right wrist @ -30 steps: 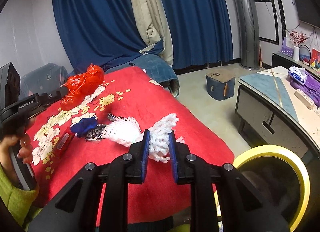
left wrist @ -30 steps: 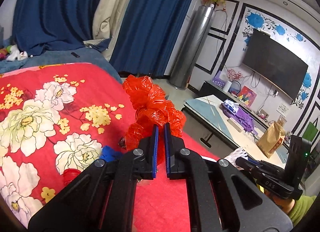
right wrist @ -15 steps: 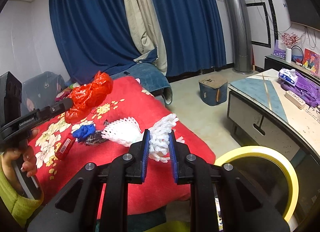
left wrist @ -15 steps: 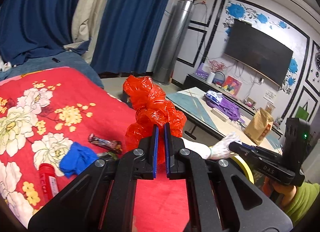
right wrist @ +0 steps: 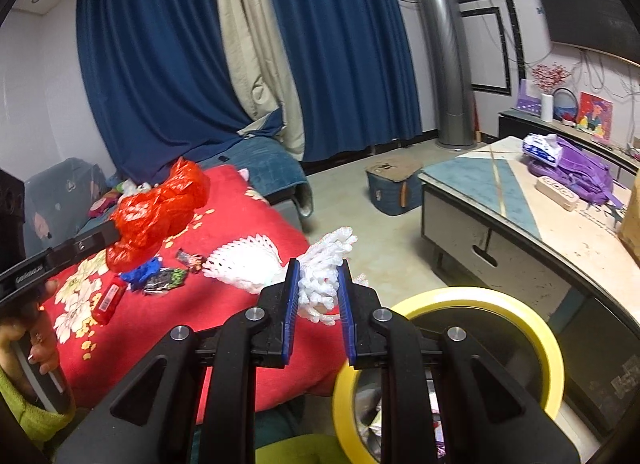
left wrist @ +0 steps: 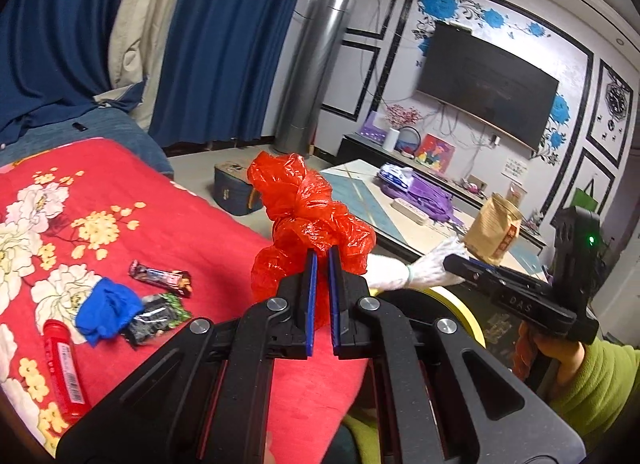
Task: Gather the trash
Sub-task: 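Carry the red bag and white foam net over the trash bin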
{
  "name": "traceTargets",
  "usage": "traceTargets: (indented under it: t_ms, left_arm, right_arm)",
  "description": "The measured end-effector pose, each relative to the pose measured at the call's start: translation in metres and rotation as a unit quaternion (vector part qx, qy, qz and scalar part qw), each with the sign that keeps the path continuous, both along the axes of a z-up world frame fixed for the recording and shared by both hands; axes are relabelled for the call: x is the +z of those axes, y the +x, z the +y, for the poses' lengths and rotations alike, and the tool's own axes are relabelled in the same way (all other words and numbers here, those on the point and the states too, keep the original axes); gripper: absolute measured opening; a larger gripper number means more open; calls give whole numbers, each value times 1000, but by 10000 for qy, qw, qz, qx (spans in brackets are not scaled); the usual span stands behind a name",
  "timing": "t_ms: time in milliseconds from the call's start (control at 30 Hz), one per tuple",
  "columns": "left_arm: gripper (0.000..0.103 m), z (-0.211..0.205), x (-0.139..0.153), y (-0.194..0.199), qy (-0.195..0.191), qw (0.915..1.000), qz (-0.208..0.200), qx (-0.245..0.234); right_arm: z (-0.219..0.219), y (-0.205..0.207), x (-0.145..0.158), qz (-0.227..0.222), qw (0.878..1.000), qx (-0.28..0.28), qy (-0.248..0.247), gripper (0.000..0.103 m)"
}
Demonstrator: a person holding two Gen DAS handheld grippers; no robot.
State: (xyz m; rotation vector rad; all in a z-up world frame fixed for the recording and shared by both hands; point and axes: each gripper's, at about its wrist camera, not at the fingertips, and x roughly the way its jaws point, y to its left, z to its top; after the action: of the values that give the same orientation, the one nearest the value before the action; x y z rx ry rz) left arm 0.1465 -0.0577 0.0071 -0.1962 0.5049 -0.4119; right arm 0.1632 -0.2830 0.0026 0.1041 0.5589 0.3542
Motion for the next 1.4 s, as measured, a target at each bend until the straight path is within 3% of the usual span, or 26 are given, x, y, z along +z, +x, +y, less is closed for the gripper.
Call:
traceTargets:
  t_ms: [800,1400]
  left_arm:
    - [2,-65,-10,-12,290,9959,15,-854]
    - [2,-121,-41,-14,635,9835,292,-1671]
  right_arm:
    - [-81,-24,7,-276,9937,-1076,131,18]
    - [-128,-42,-3,-217,9852,-1675,277,18]
